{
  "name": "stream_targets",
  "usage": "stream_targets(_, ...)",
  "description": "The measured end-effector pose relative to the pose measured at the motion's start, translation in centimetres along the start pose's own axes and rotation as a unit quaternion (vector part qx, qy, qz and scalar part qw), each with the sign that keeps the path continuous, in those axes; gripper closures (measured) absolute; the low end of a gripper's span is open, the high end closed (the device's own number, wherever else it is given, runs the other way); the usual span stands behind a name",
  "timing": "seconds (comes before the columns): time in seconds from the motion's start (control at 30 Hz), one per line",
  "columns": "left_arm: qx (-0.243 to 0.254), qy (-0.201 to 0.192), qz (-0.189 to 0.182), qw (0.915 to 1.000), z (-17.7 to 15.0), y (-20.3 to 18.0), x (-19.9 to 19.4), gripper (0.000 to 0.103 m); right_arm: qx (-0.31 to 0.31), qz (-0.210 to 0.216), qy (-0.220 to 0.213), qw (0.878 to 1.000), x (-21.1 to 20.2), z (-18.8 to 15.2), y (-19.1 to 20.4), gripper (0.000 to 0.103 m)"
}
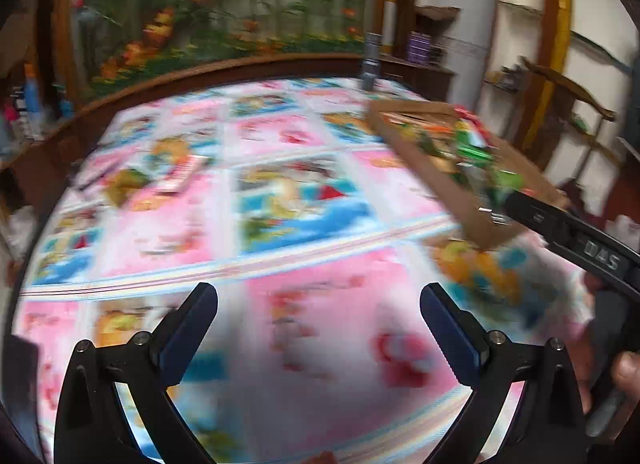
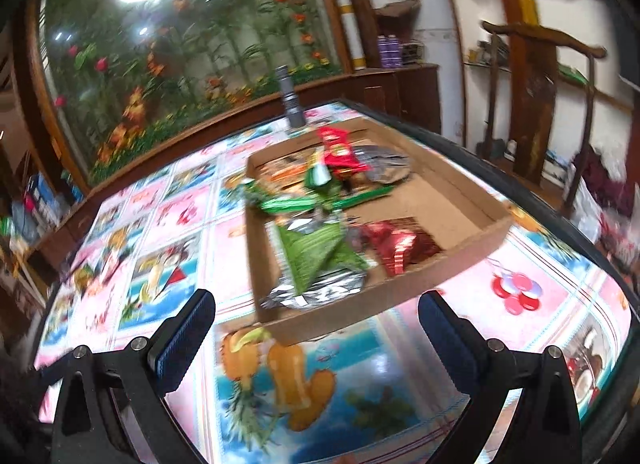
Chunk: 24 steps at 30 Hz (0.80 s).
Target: Organize snacks
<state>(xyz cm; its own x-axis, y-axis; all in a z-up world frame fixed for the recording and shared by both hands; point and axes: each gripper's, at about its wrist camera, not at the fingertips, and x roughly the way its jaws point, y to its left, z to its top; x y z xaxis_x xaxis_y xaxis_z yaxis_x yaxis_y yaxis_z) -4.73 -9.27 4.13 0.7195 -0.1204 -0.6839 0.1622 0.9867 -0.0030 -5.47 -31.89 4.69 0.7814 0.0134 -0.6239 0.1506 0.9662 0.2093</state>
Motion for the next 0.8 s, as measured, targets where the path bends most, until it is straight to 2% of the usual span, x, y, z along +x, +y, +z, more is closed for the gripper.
stream_targets(0.03,-0.007,-0.004,0.026,0.9996,-0.1,0.7,-0.1,0.002,-0.010,0.001,0.001,1.000,0.1,-0.1,0.5,0.000)
stream_targets(0.1,-0.021,-0.008,0.054,0.9983,0.0,2.0,-0.3,0.002,-0.035,0.008,0.002,0.999,0.3,-0.1,1.9,0.000)
stream_targets(0.4,-0.061,-0.022,0.105,0.9923,0.2,4.8,-1.0,0.002,-0.095,0.036,0.000,0.995,1.7,0.3,6.9,0.000)
stream_targets(0.53,-0.067,-0.016,0.099,0.9927,0.3,5.1,-0.7,0.002,-0.124,0.049,-0.003,0.991,2.1,0.0,8.9,0.000)
stream_targets(0.7,-0.066,0.001,0.086,0.9941,0.2,5.0,-0.1,0.002,-0.124,0.038,-0.085,0.988,-0.5,-0.2,8.6,0.000)
stream_targets(0.8,-0.069,0.007,0.085,0.9940,0.1,5.0,0.2,0.002,-0.102,0.053,-0.087,0.990,-0.5,0.0,7.9,0.000)
